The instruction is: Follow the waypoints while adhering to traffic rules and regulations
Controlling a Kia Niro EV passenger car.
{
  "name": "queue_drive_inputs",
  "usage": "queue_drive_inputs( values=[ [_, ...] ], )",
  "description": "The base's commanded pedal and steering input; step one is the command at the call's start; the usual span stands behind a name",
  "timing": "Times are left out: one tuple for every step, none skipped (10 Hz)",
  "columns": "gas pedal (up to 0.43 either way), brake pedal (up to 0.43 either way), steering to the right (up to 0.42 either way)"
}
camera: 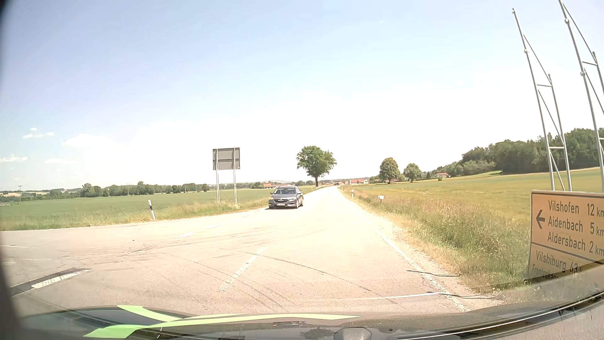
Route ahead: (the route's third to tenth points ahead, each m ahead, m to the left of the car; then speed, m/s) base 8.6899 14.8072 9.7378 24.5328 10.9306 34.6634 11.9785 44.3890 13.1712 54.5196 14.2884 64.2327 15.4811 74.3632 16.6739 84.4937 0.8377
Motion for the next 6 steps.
queue_drive_inputs(
  values=[
    [0.118,0.000,0.004],
    [0.138,0.000,0.002],
    [0.169,0.000,0.000],
    [0.169,0.000,-0.001],
    [0.169,0.000,-0.002],
    [0.169,0.000,-0.004]
  ],
)
